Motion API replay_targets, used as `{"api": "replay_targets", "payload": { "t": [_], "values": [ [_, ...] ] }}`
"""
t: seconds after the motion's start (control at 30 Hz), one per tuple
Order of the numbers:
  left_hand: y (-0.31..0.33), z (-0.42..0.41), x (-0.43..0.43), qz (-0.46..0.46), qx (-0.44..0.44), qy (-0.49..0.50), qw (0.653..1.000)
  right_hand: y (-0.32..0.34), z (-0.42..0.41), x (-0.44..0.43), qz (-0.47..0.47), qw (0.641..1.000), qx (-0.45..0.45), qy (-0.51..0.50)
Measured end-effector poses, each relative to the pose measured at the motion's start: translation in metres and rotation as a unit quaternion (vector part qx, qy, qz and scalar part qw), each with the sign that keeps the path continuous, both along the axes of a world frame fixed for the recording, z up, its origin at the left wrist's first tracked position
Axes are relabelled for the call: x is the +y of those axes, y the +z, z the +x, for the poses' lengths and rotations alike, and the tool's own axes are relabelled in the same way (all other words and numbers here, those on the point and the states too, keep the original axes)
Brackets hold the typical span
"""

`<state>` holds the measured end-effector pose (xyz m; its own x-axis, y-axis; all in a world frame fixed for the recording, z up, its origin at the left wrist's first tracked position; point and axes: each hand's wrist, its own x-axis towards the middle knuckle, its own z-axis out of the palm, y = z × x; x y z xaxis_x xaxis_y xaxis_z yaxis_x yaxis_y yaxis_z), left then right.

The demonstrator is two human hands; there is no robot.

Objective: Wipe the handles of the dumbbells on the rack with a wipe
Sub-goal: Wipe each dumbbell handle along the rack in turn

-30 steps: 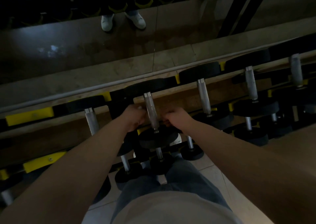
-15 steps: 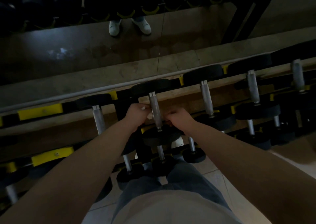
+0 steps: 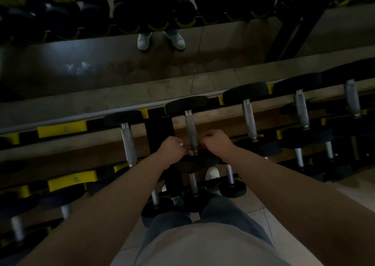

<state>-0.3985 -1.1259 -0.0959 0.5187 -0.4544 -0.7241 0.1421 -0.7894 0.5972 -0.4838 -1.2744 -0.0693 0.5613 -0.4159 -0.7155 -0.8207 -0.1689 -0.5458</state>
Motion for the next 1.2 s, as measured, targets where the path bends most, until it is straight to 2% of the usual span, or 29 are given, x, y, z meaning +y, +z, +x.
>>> {"api": "replay_targets", "payload": {
  "t": [0.1, 0.2, 0.3, 0.37, 0.5, 0.57, 0.67, 0.77, 0.83, 0.87, 0.93, 1.0, 1.07, 1.2],
  "values": [
    [0.012, 0.003, -0.002, -0.050, 0.102, 0.120, 0.986, 0.000, -0.004, 0.003, -0.003, 1.000, -0.028, -0.005],
    [0.015, 0.003, -0.005, -0.142, 0.178, 0.245, 0.942, 0.003, -0.005, 0.010, 0.027, 0.996, -0.080, -0.005],
    [0.012, 0.000, -0.004, -0.153, 0.173, 0.271, 0.934, 0.005, -0.002, 0.014, 0.065, 0.991, -0.119, -0.016],
    [0.005, -0.002, -0.002, -0.146, 0.167, 0.284, 0.933, 0.005, 0.003, 0.010, 0.050, 0.991, -0.125, -0.007],
    [0.003, -0.003, -0.001, -0.129, 0.171, 0.326, 0.921, 0.008, 0.016, 0.006, 0.041, 0.989, -0.101, 0.100],
    [0.007, -0.002, -0.004, -0.110, 0.150, 0.330, 0.925, 0.009, 0.020, 0.004, -0.029, 0.979, -0.113, 0.165],
    [0.002, 0.004, -0.004, -0.090, 0.148, 0.349, 0.921, 0.009, 0.028, -0.001, -0.155, 0.964, -0.153, 0.152],
    [-0.002, 0.005, -0.001, -0.061, 0.161, 0.350, 0.921, 0.004, 0.032, -0.009, -0.238, 0.938, -0.165, 0.191],
    [-0.004, 0.003, 0.001, -0.048, 0.168, 0.345, 0.922, 0.008, 0.028, -0.012, -0.232, 0.926, -0.147, 0.259],
    [-0.006, 0.003, 0.002, -0.046, 0.173, 0.346, 0.921, 0.012, 0.025, -0.013, -0.215, 0.912, -0.130, 0.324],
    [-0.008, 0.001, 0.003, -0.050, 0.181, 0.348, 0.919, 0.020, 0.020, -0.011, -0.173, 0.854, -0.076, 0.485],
    [-0.009, 0.000, 0.002, -0.050, 0.187, 0.349, 0.917, 0.022, 0.017, -0.007, -0.159, 0.803, -0.031, 0.574],
    [-0.005, -0.001, -0.001, -0.048, 0.191, 0.345, 0.918, 0.020, 0.020, -0.006, -0.178, 0.816, -0.050, 0.548],
    [-0.002, -0.002, 0.001, -0.045, 0.203, 0.336, 0.919, 0.014, 0.034, -0.010, -0.266, 0.887, -0.147, 0.349]
  ]
}}
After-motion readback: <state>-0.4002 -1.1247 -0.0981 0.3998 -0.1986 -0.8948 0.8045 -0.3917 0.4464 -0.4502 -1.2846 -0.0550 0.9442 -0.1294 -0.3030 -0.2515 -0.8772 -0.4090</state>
